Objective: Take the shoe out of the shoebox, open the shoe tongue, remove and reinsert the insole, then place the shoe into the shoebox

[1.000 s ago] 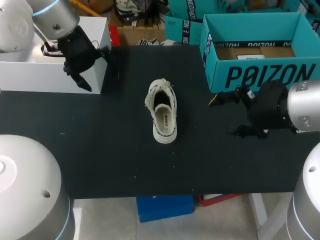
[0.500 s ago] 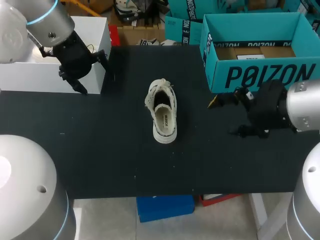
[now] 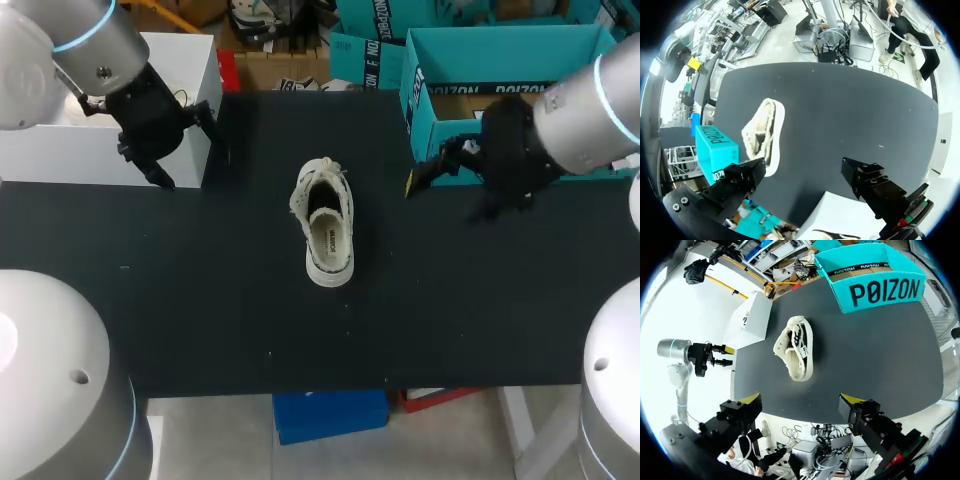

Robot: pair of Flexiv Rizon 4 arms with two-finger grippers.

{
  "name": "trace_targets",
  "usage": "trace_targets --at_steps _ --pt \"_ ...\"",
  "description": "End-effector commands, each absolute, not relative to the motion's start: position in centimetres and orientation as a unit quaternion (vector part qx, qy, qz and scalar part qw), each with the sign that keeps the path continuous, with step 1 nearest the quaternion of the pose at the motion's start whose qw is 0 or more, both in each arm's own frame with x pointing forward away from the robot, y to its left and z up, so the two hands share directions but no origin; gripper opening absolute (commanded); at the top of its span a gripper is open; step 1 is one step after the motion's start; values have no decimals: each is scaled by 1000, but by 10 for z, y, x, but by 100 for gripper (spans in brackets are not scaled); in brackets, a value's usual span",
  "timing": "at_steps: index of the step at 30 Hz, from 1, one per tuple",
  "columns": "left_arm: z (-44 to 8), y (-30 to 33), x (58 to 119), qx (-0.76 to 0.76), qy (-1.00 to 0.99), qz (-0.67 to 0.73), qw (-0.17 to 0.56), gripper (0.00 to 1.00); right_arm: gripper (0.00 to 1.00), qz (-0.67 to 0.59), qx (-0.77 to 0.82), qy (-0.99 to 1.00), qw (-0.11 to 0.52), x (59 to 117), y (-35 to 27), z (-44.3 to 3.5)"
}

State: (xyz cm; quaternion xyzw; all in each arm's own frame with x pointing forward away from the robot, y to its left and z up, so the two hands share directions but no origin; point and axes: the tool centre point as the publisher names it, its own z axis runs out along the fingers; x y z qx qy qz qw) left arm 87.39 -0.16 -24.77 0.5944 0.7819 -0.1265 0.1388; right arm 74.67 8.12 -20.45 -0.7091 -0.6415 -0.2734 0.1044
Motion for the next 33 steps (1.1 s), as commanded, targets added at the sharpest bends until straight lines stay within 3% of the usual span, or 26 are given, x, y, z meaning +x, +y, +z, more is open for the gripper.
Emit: trace_targets --at_steps 1,16,33 --pt "-248 -2 873 594 782 -125 140 100 100 -86 -629 -771 55 785 95 -213" --pt "-248 -2 873 594 782 -125 140 100 100 60 -535 -843 -8 834 105 -223" --pt "-248 -2 873 594 782 -125 140 100 100 60 -535 -843 -8 834 105 -223"
